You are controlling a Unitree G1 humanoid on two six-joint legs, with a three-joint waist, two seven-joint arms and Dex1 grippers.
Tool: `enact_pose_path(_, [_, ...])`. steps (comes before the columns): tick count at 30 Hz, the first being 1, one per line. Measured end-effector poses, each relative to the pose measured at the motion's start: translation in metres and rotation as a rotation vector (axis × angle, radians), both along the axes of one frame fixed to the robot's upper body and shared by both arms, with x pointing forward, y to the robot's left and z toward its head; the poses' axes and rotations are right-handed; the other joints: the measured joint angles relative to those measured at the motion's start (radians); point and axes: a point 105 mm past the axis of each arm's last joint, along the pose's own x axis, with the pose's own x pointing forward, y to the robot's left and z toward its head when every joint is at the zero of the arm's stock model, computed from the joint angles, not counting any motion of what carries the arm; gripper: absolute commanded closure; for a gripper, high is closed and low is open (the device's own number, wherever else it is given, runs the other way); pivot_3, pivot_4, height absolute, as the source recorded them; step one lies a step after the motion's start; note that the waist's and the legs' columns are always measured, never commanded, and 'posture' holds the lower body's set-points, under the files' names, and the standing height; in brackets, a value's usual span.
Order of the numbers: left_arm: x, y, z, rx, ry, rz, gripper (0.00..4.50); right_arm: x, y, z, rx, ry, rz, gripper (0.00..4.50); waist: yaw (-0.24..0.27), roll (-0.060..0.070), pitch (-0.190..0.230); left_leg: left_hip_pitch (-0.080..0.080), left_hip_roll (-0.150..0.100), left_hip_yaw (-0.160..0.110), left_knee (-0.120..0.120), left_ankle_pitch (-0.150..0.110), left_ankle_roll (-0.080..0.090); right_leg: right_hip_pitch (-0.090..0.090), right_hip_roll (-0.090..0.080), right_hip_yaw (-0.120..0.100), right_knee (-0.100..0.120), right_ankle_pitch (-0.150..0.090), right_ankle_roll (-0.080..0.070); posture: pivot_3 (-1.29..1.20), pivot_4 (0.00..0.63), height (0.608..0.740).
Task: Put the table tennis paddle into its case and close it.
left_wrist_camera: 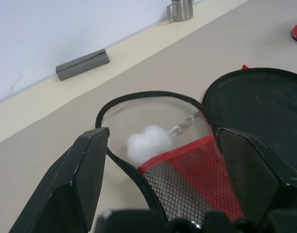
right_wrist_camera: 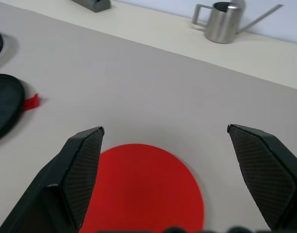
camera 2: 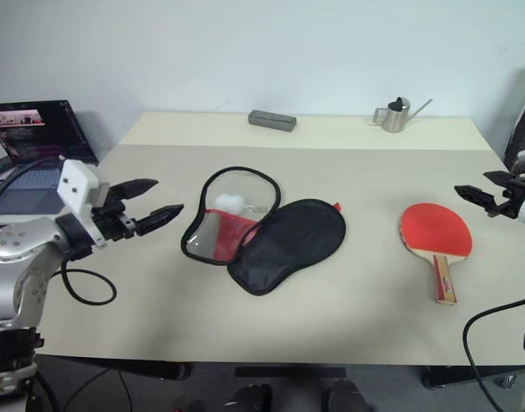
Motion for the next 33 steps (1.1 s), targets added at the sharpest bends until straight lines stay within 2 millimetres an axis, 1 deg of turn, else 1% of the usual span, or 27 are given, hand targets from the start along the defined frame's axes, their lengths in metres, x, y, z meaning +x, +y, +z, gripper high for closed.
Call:
enact_pose_path(4, [0.002, -0.001, -0.006, -0.005, 0.009, 0.000, 0.60, -0.002, -0.006, -0.007, 0.003, 0.019, -0.027, 0.04, 0.000, 0.000, 0.000, 0.000, 0.000, 0.001, 0.000, 0.000, 0.000, 0.000, 0.000, 0.001, 0.000, 0.000, 0.000, 0.00, 0.150, 0.740])
enact_pose_path(7, [0.004, 0.001, -0.010, -0.005, 0.020, 0.004, 0.60, -0.001, -0.006, -0.006, 0.002, 0.014, -0.028, 0.04, -0.001, 0.000, 0.000, 0.000, 0.000, 0.001, 0.000, 0.000, 0.000, 0.000, 0.000, 0.001, 0.000, 0.000, 0.000, 0.00, 0.150, 0.740])
enact_pose_path(13, [0.006, 0.001, -0.010, -0.005, 0.020, -0.009, 0.60, -0.001, -0.002, -0.002, 0.000, 0.005, 0.000, 0.04, 0.000, 0.000, 0.000, 0.000, 0.000, 0.001, 0.000, 0.000, 0.000, 0.000, 0.000, 0.001, 0.000, 0.000, 0.000, 0.00, 0.150, 0.740])
enact_pose_path(19, [0.001, 0.004, -0.015, -0.015, 0.048, -0.020, 0.60, 0.002, 0.006, -0.006, 0.011, 0.012, 0.033, 0.04, -0.002, 0.000, 0.000, 0.001, 0.000, 0.000, -0.001, 0.000, 0.000, 0.000, 0.000, 0.001, 0.000, 0.000, 0.000, 0.00, 0.150, 0.740])
enact_pose_path(21, [0.000, 0.008, -0.012, -0.013, 0.050, -0.007, 0.60, 0.003, 0.010, -0.008, 0.016, 0.014, 0.055, 0.04, -0.002, 0.000, 0.000, 0.001, 0.000, 0.001, -0.001, 0.000, 0.000, 0.000, 0.000, 0.001, 0.000, 0.000, 0.000, 0.00, 0.150, 0.740])
enact_pose_path(27, [-0.008, 0.020, -0.012, -0.019, 0.054, 0.014, 0.60, 0.007, 0.034, -0.014, 0.009, 0.016, 0.162, 0.04, -0.001, 0.000, 0.000, 0.002, 0.001, 0.000, -0.001, 0.000, 0.000, 0.000, 0.000, 0.001, 0.000, 0.000, 0.000, 0.00, 0.150, 0.740])
enact_pose_path(33, [-0.010, 0.025, -0.005, -0.008, 0.042, 0.021, 0.60, 0.009, 0.056, -0.009, -0.004, -0.016, 0.256, 0.04, 0.000, 0.000, 0.000, 0.002, 0.002, 0.000, -0.001, 0.000, 0.000, 0.000, 0.000, 0.001, 0.000, 0.000, 0.000, 0.00, 0.150, 0.740])
